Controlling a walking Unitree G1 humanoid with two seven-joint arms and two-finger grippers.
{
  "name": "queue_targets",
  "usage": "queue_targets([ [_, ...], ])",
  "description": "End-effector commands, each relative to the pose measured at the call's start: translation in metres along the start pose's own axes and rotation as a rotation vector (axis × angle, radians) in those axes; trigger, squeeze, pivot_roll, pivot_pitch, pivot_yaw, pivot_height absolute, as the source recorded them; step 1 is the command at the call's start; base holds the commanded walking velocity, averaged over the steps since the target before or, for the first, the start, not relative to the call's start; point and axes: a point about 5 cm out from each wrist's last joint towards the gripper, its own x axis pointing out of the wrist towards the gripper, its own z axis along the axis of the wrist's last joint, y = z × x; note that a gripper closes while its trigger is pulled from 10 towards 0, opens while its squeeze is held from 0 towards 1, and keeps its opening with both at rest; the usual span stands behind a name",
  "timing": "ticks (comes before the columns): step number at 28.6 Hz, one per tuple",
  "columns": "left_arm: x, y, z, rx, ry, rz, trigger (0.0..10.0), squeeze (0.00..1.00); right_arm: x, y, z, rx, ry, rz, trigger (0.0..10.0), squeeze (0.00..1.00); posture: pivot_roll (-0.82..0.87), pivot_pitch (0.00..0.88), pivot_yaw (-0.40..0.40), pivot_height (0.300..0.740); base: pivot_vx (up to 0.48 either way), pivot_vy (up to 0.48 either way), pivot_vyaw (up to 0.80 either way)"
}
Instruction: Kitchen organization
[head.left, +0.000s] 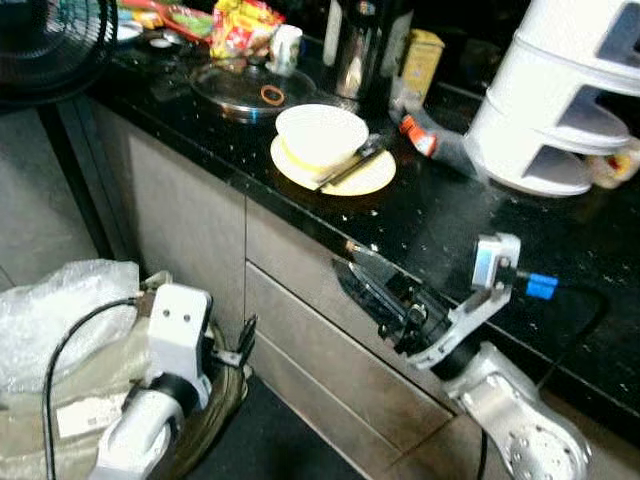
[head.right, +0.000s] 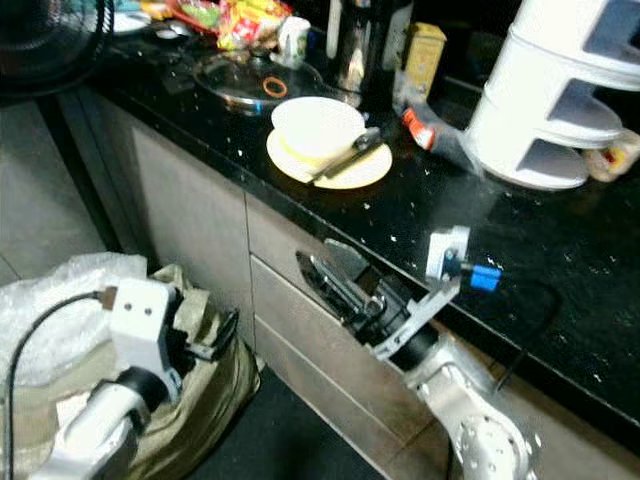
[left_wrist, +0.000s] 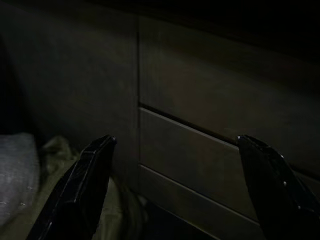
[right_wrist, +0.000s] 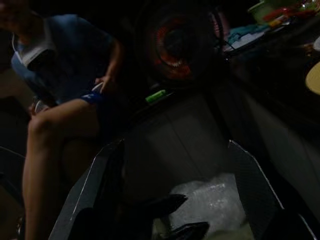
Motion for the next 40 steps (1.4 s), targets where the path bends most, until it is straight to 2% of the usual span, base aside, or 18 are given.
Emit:
queue_targets([
  [1, 0.001, -0.006, -0.002, -0.004, 0.006, -0.026, 10.0, 0.00, -0.005, 0.000, 0.003, -0.004, -0.002, -0.008, 10.0, 0.00, 0.15, 0.030, -0.152, 0.740, 0.480, 0.000, 0.00],
  [11, 0.001, -0.005, -0.002, -0.001, -0.001, -0.029, 10.0, 0.00, -0.003, 0.002, 0.003, 0.004, 0.000, 0.014, 10.0, 0.00, 0.15, 0.032, -0.152, 0.740, 0.480, 0.000, 0.00],
  [16, 0.001, -0.006, -0.002, -0.010, -0.005, -0.033, 10.0, 0.00, -0.002, 0.010, 0.015, 0.061, -0.072, 0.087, 10.0, 0.00, 0.15, 0.033, -0.151, 0.740, 0.168, 0.000, 0.00],
  [18, 0.002, -0.006, -0.002, -0.010, -0.006, -0.035, 10.0, 0.00, -0.004, 0.017, 0.022, 0.102, -0.108, 0.158, 10.0, 0.00, 0.15, 0.033, -0.151, 0.740, 0.000, 0.000, 0.00],
  [23, 0.002, -0.007, -0.002, -0.005, -0.007, -0.036, 10.0, 0.00, -0.003, 0.023, 0.036, 0.102, -0.145, 0.208, 10.0, 0.00, 0.15, 0.032, -0.154, 0.740, 0.000, 0.000, 0.00],
  [30, 0.002, -0.008, -0.002, -0.005, -0.008, -0.037, 10.0, 0.00, 0.000, 0.025, 0.045, 0.026, -0.105, 0.226, 10.0, 0.00, 0.15, 0.033, -0.157, 0.740, 0.000, 0.000, 0.00],
  [33, 0.002, -0.008, -0.002, -0.006, -0.007, -0.037, 10.0, 0.00, 0.003, 0.025, 0.047, -0.099, 0.018, 0.220, 10.0, 0.00, 0.15, 0.033, -0.156, 0.740, 0.000, 0.000, 0.00],
  [36, 0.002, -0.008, -0.002, -0.007, -0.008, -0.036, 10.0, 0.00, 0.006, 0.022, 0.049, -0.158, 0.065, 0.180, 10.0, 0.00, 0.15, 0.032, -0.160, 0.740, 0.000, 0.000, 0.00],
  [40, 0.001, -0.009, -0.002, -0.002, -0.013, -0.033, 10.0, 0.00, 0.008, 0.019, 0.050, -0.162, 0.066, 0.160, 10.0, 0.00, 0.15, 0.032, -0.163, 0.740, 0.000, 0.000, 0.00],
])
